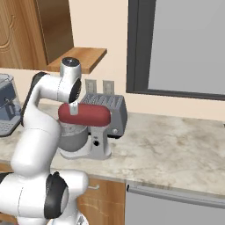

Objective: Close the stand mixer head.

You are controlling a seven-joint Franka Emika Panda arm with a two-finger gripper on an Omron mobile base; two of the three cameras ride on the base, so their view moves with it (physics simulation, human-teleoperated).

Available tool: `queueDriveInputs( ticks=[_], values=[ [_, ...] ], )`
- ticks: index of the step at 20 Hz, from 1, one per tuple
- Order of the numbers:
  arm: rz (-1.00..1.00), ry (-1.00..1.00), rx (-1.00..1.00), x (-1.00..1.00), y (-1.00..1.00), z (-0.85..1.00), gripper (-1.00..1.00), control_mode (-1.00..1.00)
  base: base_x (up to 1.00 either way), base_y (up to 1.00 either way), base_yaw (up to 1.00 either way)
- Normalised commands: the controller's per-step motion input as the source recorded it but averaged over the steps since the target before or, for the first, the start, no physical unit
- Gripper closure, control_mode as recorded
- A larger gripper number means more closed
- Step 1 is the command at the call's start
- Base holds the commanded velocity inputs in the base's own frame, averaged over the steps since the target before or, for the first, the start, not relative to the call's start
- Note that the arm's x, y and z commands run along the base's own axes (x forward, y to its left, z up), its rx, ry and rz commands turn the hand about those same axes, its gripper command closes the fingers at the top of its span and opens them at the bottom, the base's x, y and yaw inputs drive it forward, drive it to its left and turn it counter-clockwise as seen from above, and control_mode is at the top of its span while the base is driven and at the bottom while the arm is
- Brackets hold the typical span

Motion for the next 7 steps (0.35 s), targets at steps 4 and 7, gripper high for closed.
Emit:
queueDriveInputs(
  ticks=[4,7],
  values=[
    [0.0,0.0,0.0,0.0,0.0,0.0,-1.0,-1.0,0.0,0.0,0.0],
    [0.0,0.0,0.0,0.0,0.0,0.0,-1.0,-1.0,0.0,0.0,0.0]
  ],
)
